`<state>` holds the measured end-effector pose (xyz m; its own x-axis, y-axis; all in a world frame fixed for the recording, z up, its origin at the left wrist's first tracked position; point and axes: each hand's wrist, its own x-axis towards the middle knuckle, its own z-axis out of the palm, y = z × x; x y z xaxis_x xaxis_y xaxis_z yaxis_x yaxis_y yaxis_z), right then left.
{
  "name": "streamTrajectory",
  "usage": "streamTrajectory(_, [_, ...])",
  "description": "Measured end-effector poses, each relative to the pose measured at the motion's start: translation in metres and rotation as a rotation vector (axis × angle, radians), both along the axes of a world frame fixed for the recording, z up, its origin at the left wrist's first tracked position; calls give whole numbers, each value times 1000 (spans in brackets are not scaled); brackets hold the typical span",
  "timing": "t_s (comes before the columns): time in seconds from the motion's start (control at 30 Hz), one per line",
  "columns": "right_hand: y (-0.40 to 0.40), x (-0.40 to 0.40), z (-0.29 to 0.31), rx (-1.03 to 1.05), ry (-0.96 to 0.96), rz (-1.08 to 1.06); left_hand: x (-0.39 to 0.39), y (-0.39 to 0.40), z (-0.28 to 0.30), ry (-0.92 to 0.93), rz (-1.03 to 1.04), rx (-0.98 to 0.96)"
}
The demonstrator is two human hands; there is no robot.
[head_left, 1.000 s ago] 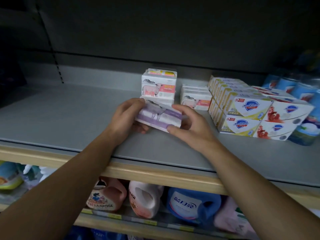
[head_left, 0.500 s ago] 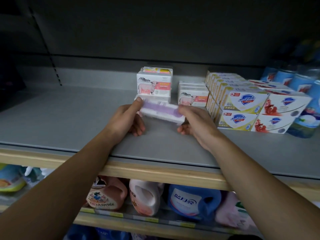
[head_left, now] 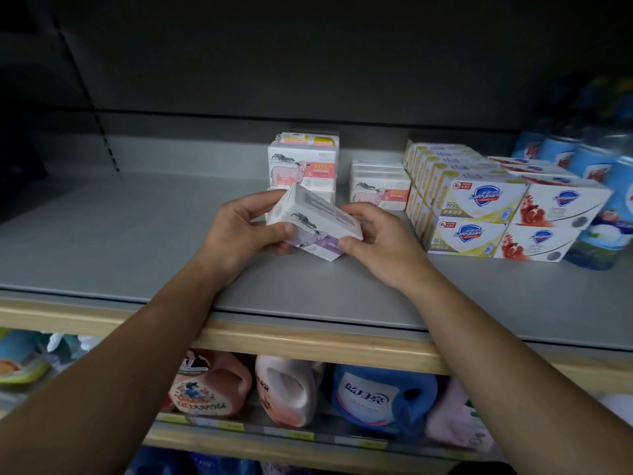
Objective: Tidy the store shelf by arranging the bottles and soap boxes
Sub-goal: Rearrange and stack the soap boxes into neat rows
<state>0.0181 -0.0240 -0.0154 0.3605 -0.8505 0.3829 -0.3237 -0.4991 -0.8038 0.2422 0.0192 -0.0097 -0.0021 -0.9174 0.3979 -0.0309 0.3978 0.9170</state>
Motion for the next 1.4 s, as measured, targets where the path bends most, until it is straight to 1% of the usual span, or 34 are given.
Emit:
streamTrajectory(0.17, [2,1,3,-7,35,2,1,-1,0,23,-42,-26])
streamTrajectory(0.27, [4,-1,5,-15,19,-23,1,1,1,18,-12,-15])
streamTrajectory(0.4, [6,-5,9,3,-18,-13,-4,1,-2,-187,120,1])
streamTrajectory(0.57, [11,-7,10,0,43,-2,-10,4,-2,-370,213,-19])
streamTrajectory(0.6, [12,-6,12,-34,48,-36,-11,5,-1,-422,258,-45])
streamTrajectory(0.63, [12,-7,17,-110,54,-99,-13,7,0,-509,309,-115])
streamTrajectory(0.73, [14,-17,35,-433,92,-327,-29,7,3,-881,405,-455])
streamTrajectory(0.8, [14,-34,46,-577,153,-465,-44,6,0,-1015,439,-546])
streamTrajectory(0.87, [10,-57,53,-637,275,-573,-56,2,-3,-1051,470,-563])
streamTrajectory(0.93, [1,-80,56,-586,447,-632,-66,-4,-3,-1075,474,-564])
streamTrajectory(1.0, [-9,-100,55,-518,580,-644,-77,-11,1,-1131,478,-560])
streamTrajectory(1.07, [-15,-112,48,-514,655,-634,-92,-18,4,-1173,489,-547])
streamTrajectory(1.13, [-19,-117,40,-557,674,-638,-110,-25,6,-1175,482,-497])
streamTrajectory(1.27, [-24,-117,32,-622,615,-643,-134,-54,7,-1194,472,-346])
streamTrajectory(1.4, [-29,-117,26,-676,528,-634,-151,-82,-1,-1139,505,-328])
